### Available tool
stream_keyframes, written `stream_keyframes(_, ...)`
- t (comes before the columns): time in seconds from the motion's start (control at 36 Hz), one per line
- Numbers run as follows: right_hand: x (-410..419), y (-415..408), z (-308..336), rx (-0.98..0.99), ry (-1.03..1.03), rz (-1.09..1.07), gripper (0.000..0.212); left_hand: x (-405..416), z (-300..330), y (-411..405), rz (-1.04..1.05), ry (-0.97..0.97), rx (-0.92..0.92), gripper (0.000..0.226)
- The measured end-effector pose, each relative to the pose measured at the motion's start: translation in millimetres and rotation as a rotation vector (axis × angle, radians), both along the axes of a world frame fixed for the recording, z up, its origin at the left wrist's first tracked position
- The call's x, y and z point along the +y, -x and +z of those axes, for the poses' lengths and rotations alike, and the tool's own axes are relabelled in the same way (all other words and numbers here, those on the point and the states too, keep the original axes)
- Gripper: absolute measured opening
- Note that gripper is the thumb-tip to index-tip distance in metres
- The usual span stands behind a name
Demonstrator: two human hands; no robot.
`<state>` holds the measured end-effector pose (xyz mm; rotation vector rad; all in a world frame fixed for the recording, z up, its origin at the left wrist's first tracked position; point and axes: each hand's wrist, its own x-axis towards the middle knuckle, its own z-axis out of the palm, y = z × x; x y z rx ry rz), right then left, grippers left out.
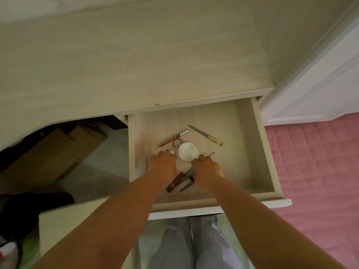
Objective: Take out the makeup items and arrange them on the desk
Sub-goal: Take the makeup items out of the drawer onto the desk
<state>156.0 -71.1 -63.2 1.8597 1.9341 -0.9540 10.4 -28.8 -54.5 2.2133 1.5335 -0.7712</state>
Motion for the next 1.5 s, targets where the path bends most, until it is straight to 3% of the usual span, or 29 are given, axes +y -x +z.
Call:
stream_keyframes(0.58,43.0,30.0,-74.4,-0.094,-0.151,0.078,0.072,24.9,-82.8,15.2,0.171,-0.124,-0.136,0.043)
stream_keyframes(1.03,47.0,33.3,-85.8,-0.110,-0.163,0.070,0.052,31.6,-88.5,8.6,0.039,-0.183,-0.157,0.050)
stream_keyframes(1.25,38.2,15.5,-58.9,-0.040,-0.168,-0.084,0.053,27.1,-67.8,9.7,0.125,-0.187,-0.330,0.044)
stream_keyframes(1.36,32.3,8.5,-49.4,-0.022,-0.152,-0.120,0.056,35.8,-64.0,11.7,0.206,-0.224,-0.417,0.028)
stream_keyframes(1.5,33.5,3.4,-46.8,-0.040,-0.184,-0.138,0.053,49.9,-73.4,11.3,0.203,-0.251,-0.305,0.027)
